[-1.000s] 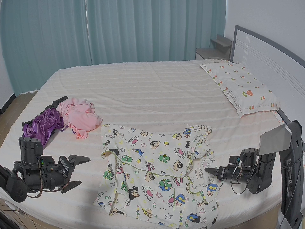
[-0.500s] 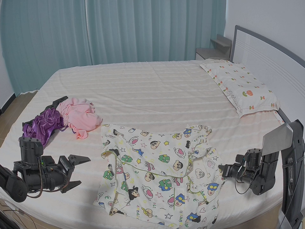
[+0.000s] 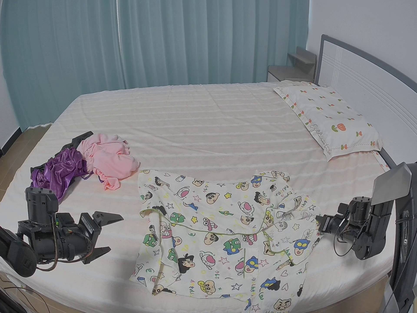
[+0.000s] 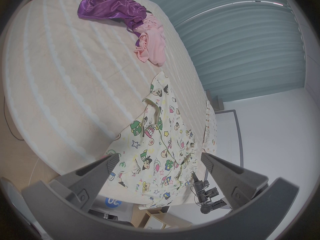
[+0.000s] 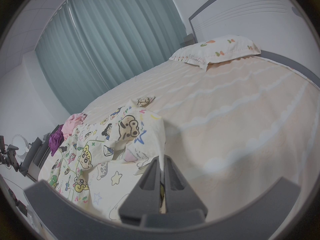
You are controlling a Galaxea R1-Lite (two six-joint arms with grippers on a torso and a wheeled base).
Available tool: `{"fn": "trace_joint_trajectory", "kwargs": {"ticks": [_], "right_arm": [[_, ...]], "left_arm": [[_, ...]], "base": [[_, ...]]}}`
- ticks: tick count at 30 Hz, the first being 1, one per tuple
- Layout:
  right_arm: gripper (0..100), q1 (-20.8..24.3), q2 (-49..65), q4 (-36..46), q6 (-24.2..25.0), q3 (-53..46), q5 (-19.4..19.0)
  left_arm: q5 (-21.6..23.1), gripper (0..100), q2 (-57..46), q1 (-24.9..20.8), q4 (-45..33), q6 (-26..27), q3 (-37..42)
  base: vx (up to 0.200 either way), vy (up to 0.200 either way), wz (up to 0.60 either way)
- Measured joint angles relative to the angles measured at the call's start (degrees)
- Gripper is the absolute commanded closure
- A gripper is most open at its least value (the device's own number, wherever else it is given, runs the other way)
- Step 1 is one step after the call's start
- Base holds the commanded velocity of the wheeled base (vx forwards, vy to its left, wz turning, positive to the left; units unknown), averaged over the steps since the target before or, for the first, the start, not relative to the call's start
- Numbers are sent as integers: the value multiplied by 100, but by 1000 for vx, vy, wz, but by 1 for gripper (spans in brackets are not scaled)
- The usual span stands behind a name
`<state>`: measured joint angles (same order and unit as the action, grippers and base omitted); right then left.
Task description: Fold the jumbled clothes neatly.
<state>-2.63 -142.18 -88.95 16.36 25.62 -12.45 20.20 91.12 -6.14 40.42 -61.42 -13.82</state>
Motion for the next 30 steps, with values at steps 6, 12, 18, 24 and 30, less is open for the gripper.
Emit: {"fn": "trace_joint_trajectory", "kwargs": {"ticks": [6, 12, 18, 24, 30], "right_arm": [[100, -172, 26, 66, -2, 266, 0], [0, -243, 30, 217, -2, 518, 5], [0, -279, 54, 386, 2, 627, -28], [0, -290, 417, 383, 126, 188, -161], [0, -105, 1108, 373, 528, -477, -217]], "left_arm": [[18, 0, 11, -9, 0, 27, 21], [43, 0, 17, -71, -17, 30, 44], [-12, 0, 13, -369, -13, 41, 116], [-269, 0, 11, -777, -83, 95, -94], [-452, 0, 325, -1559, -550, 791, -538]], "base": [[0, 0, 0], [0, 0, 0], [0, 0, 0], [0, 0, 0], [0, 0, 0]]}}
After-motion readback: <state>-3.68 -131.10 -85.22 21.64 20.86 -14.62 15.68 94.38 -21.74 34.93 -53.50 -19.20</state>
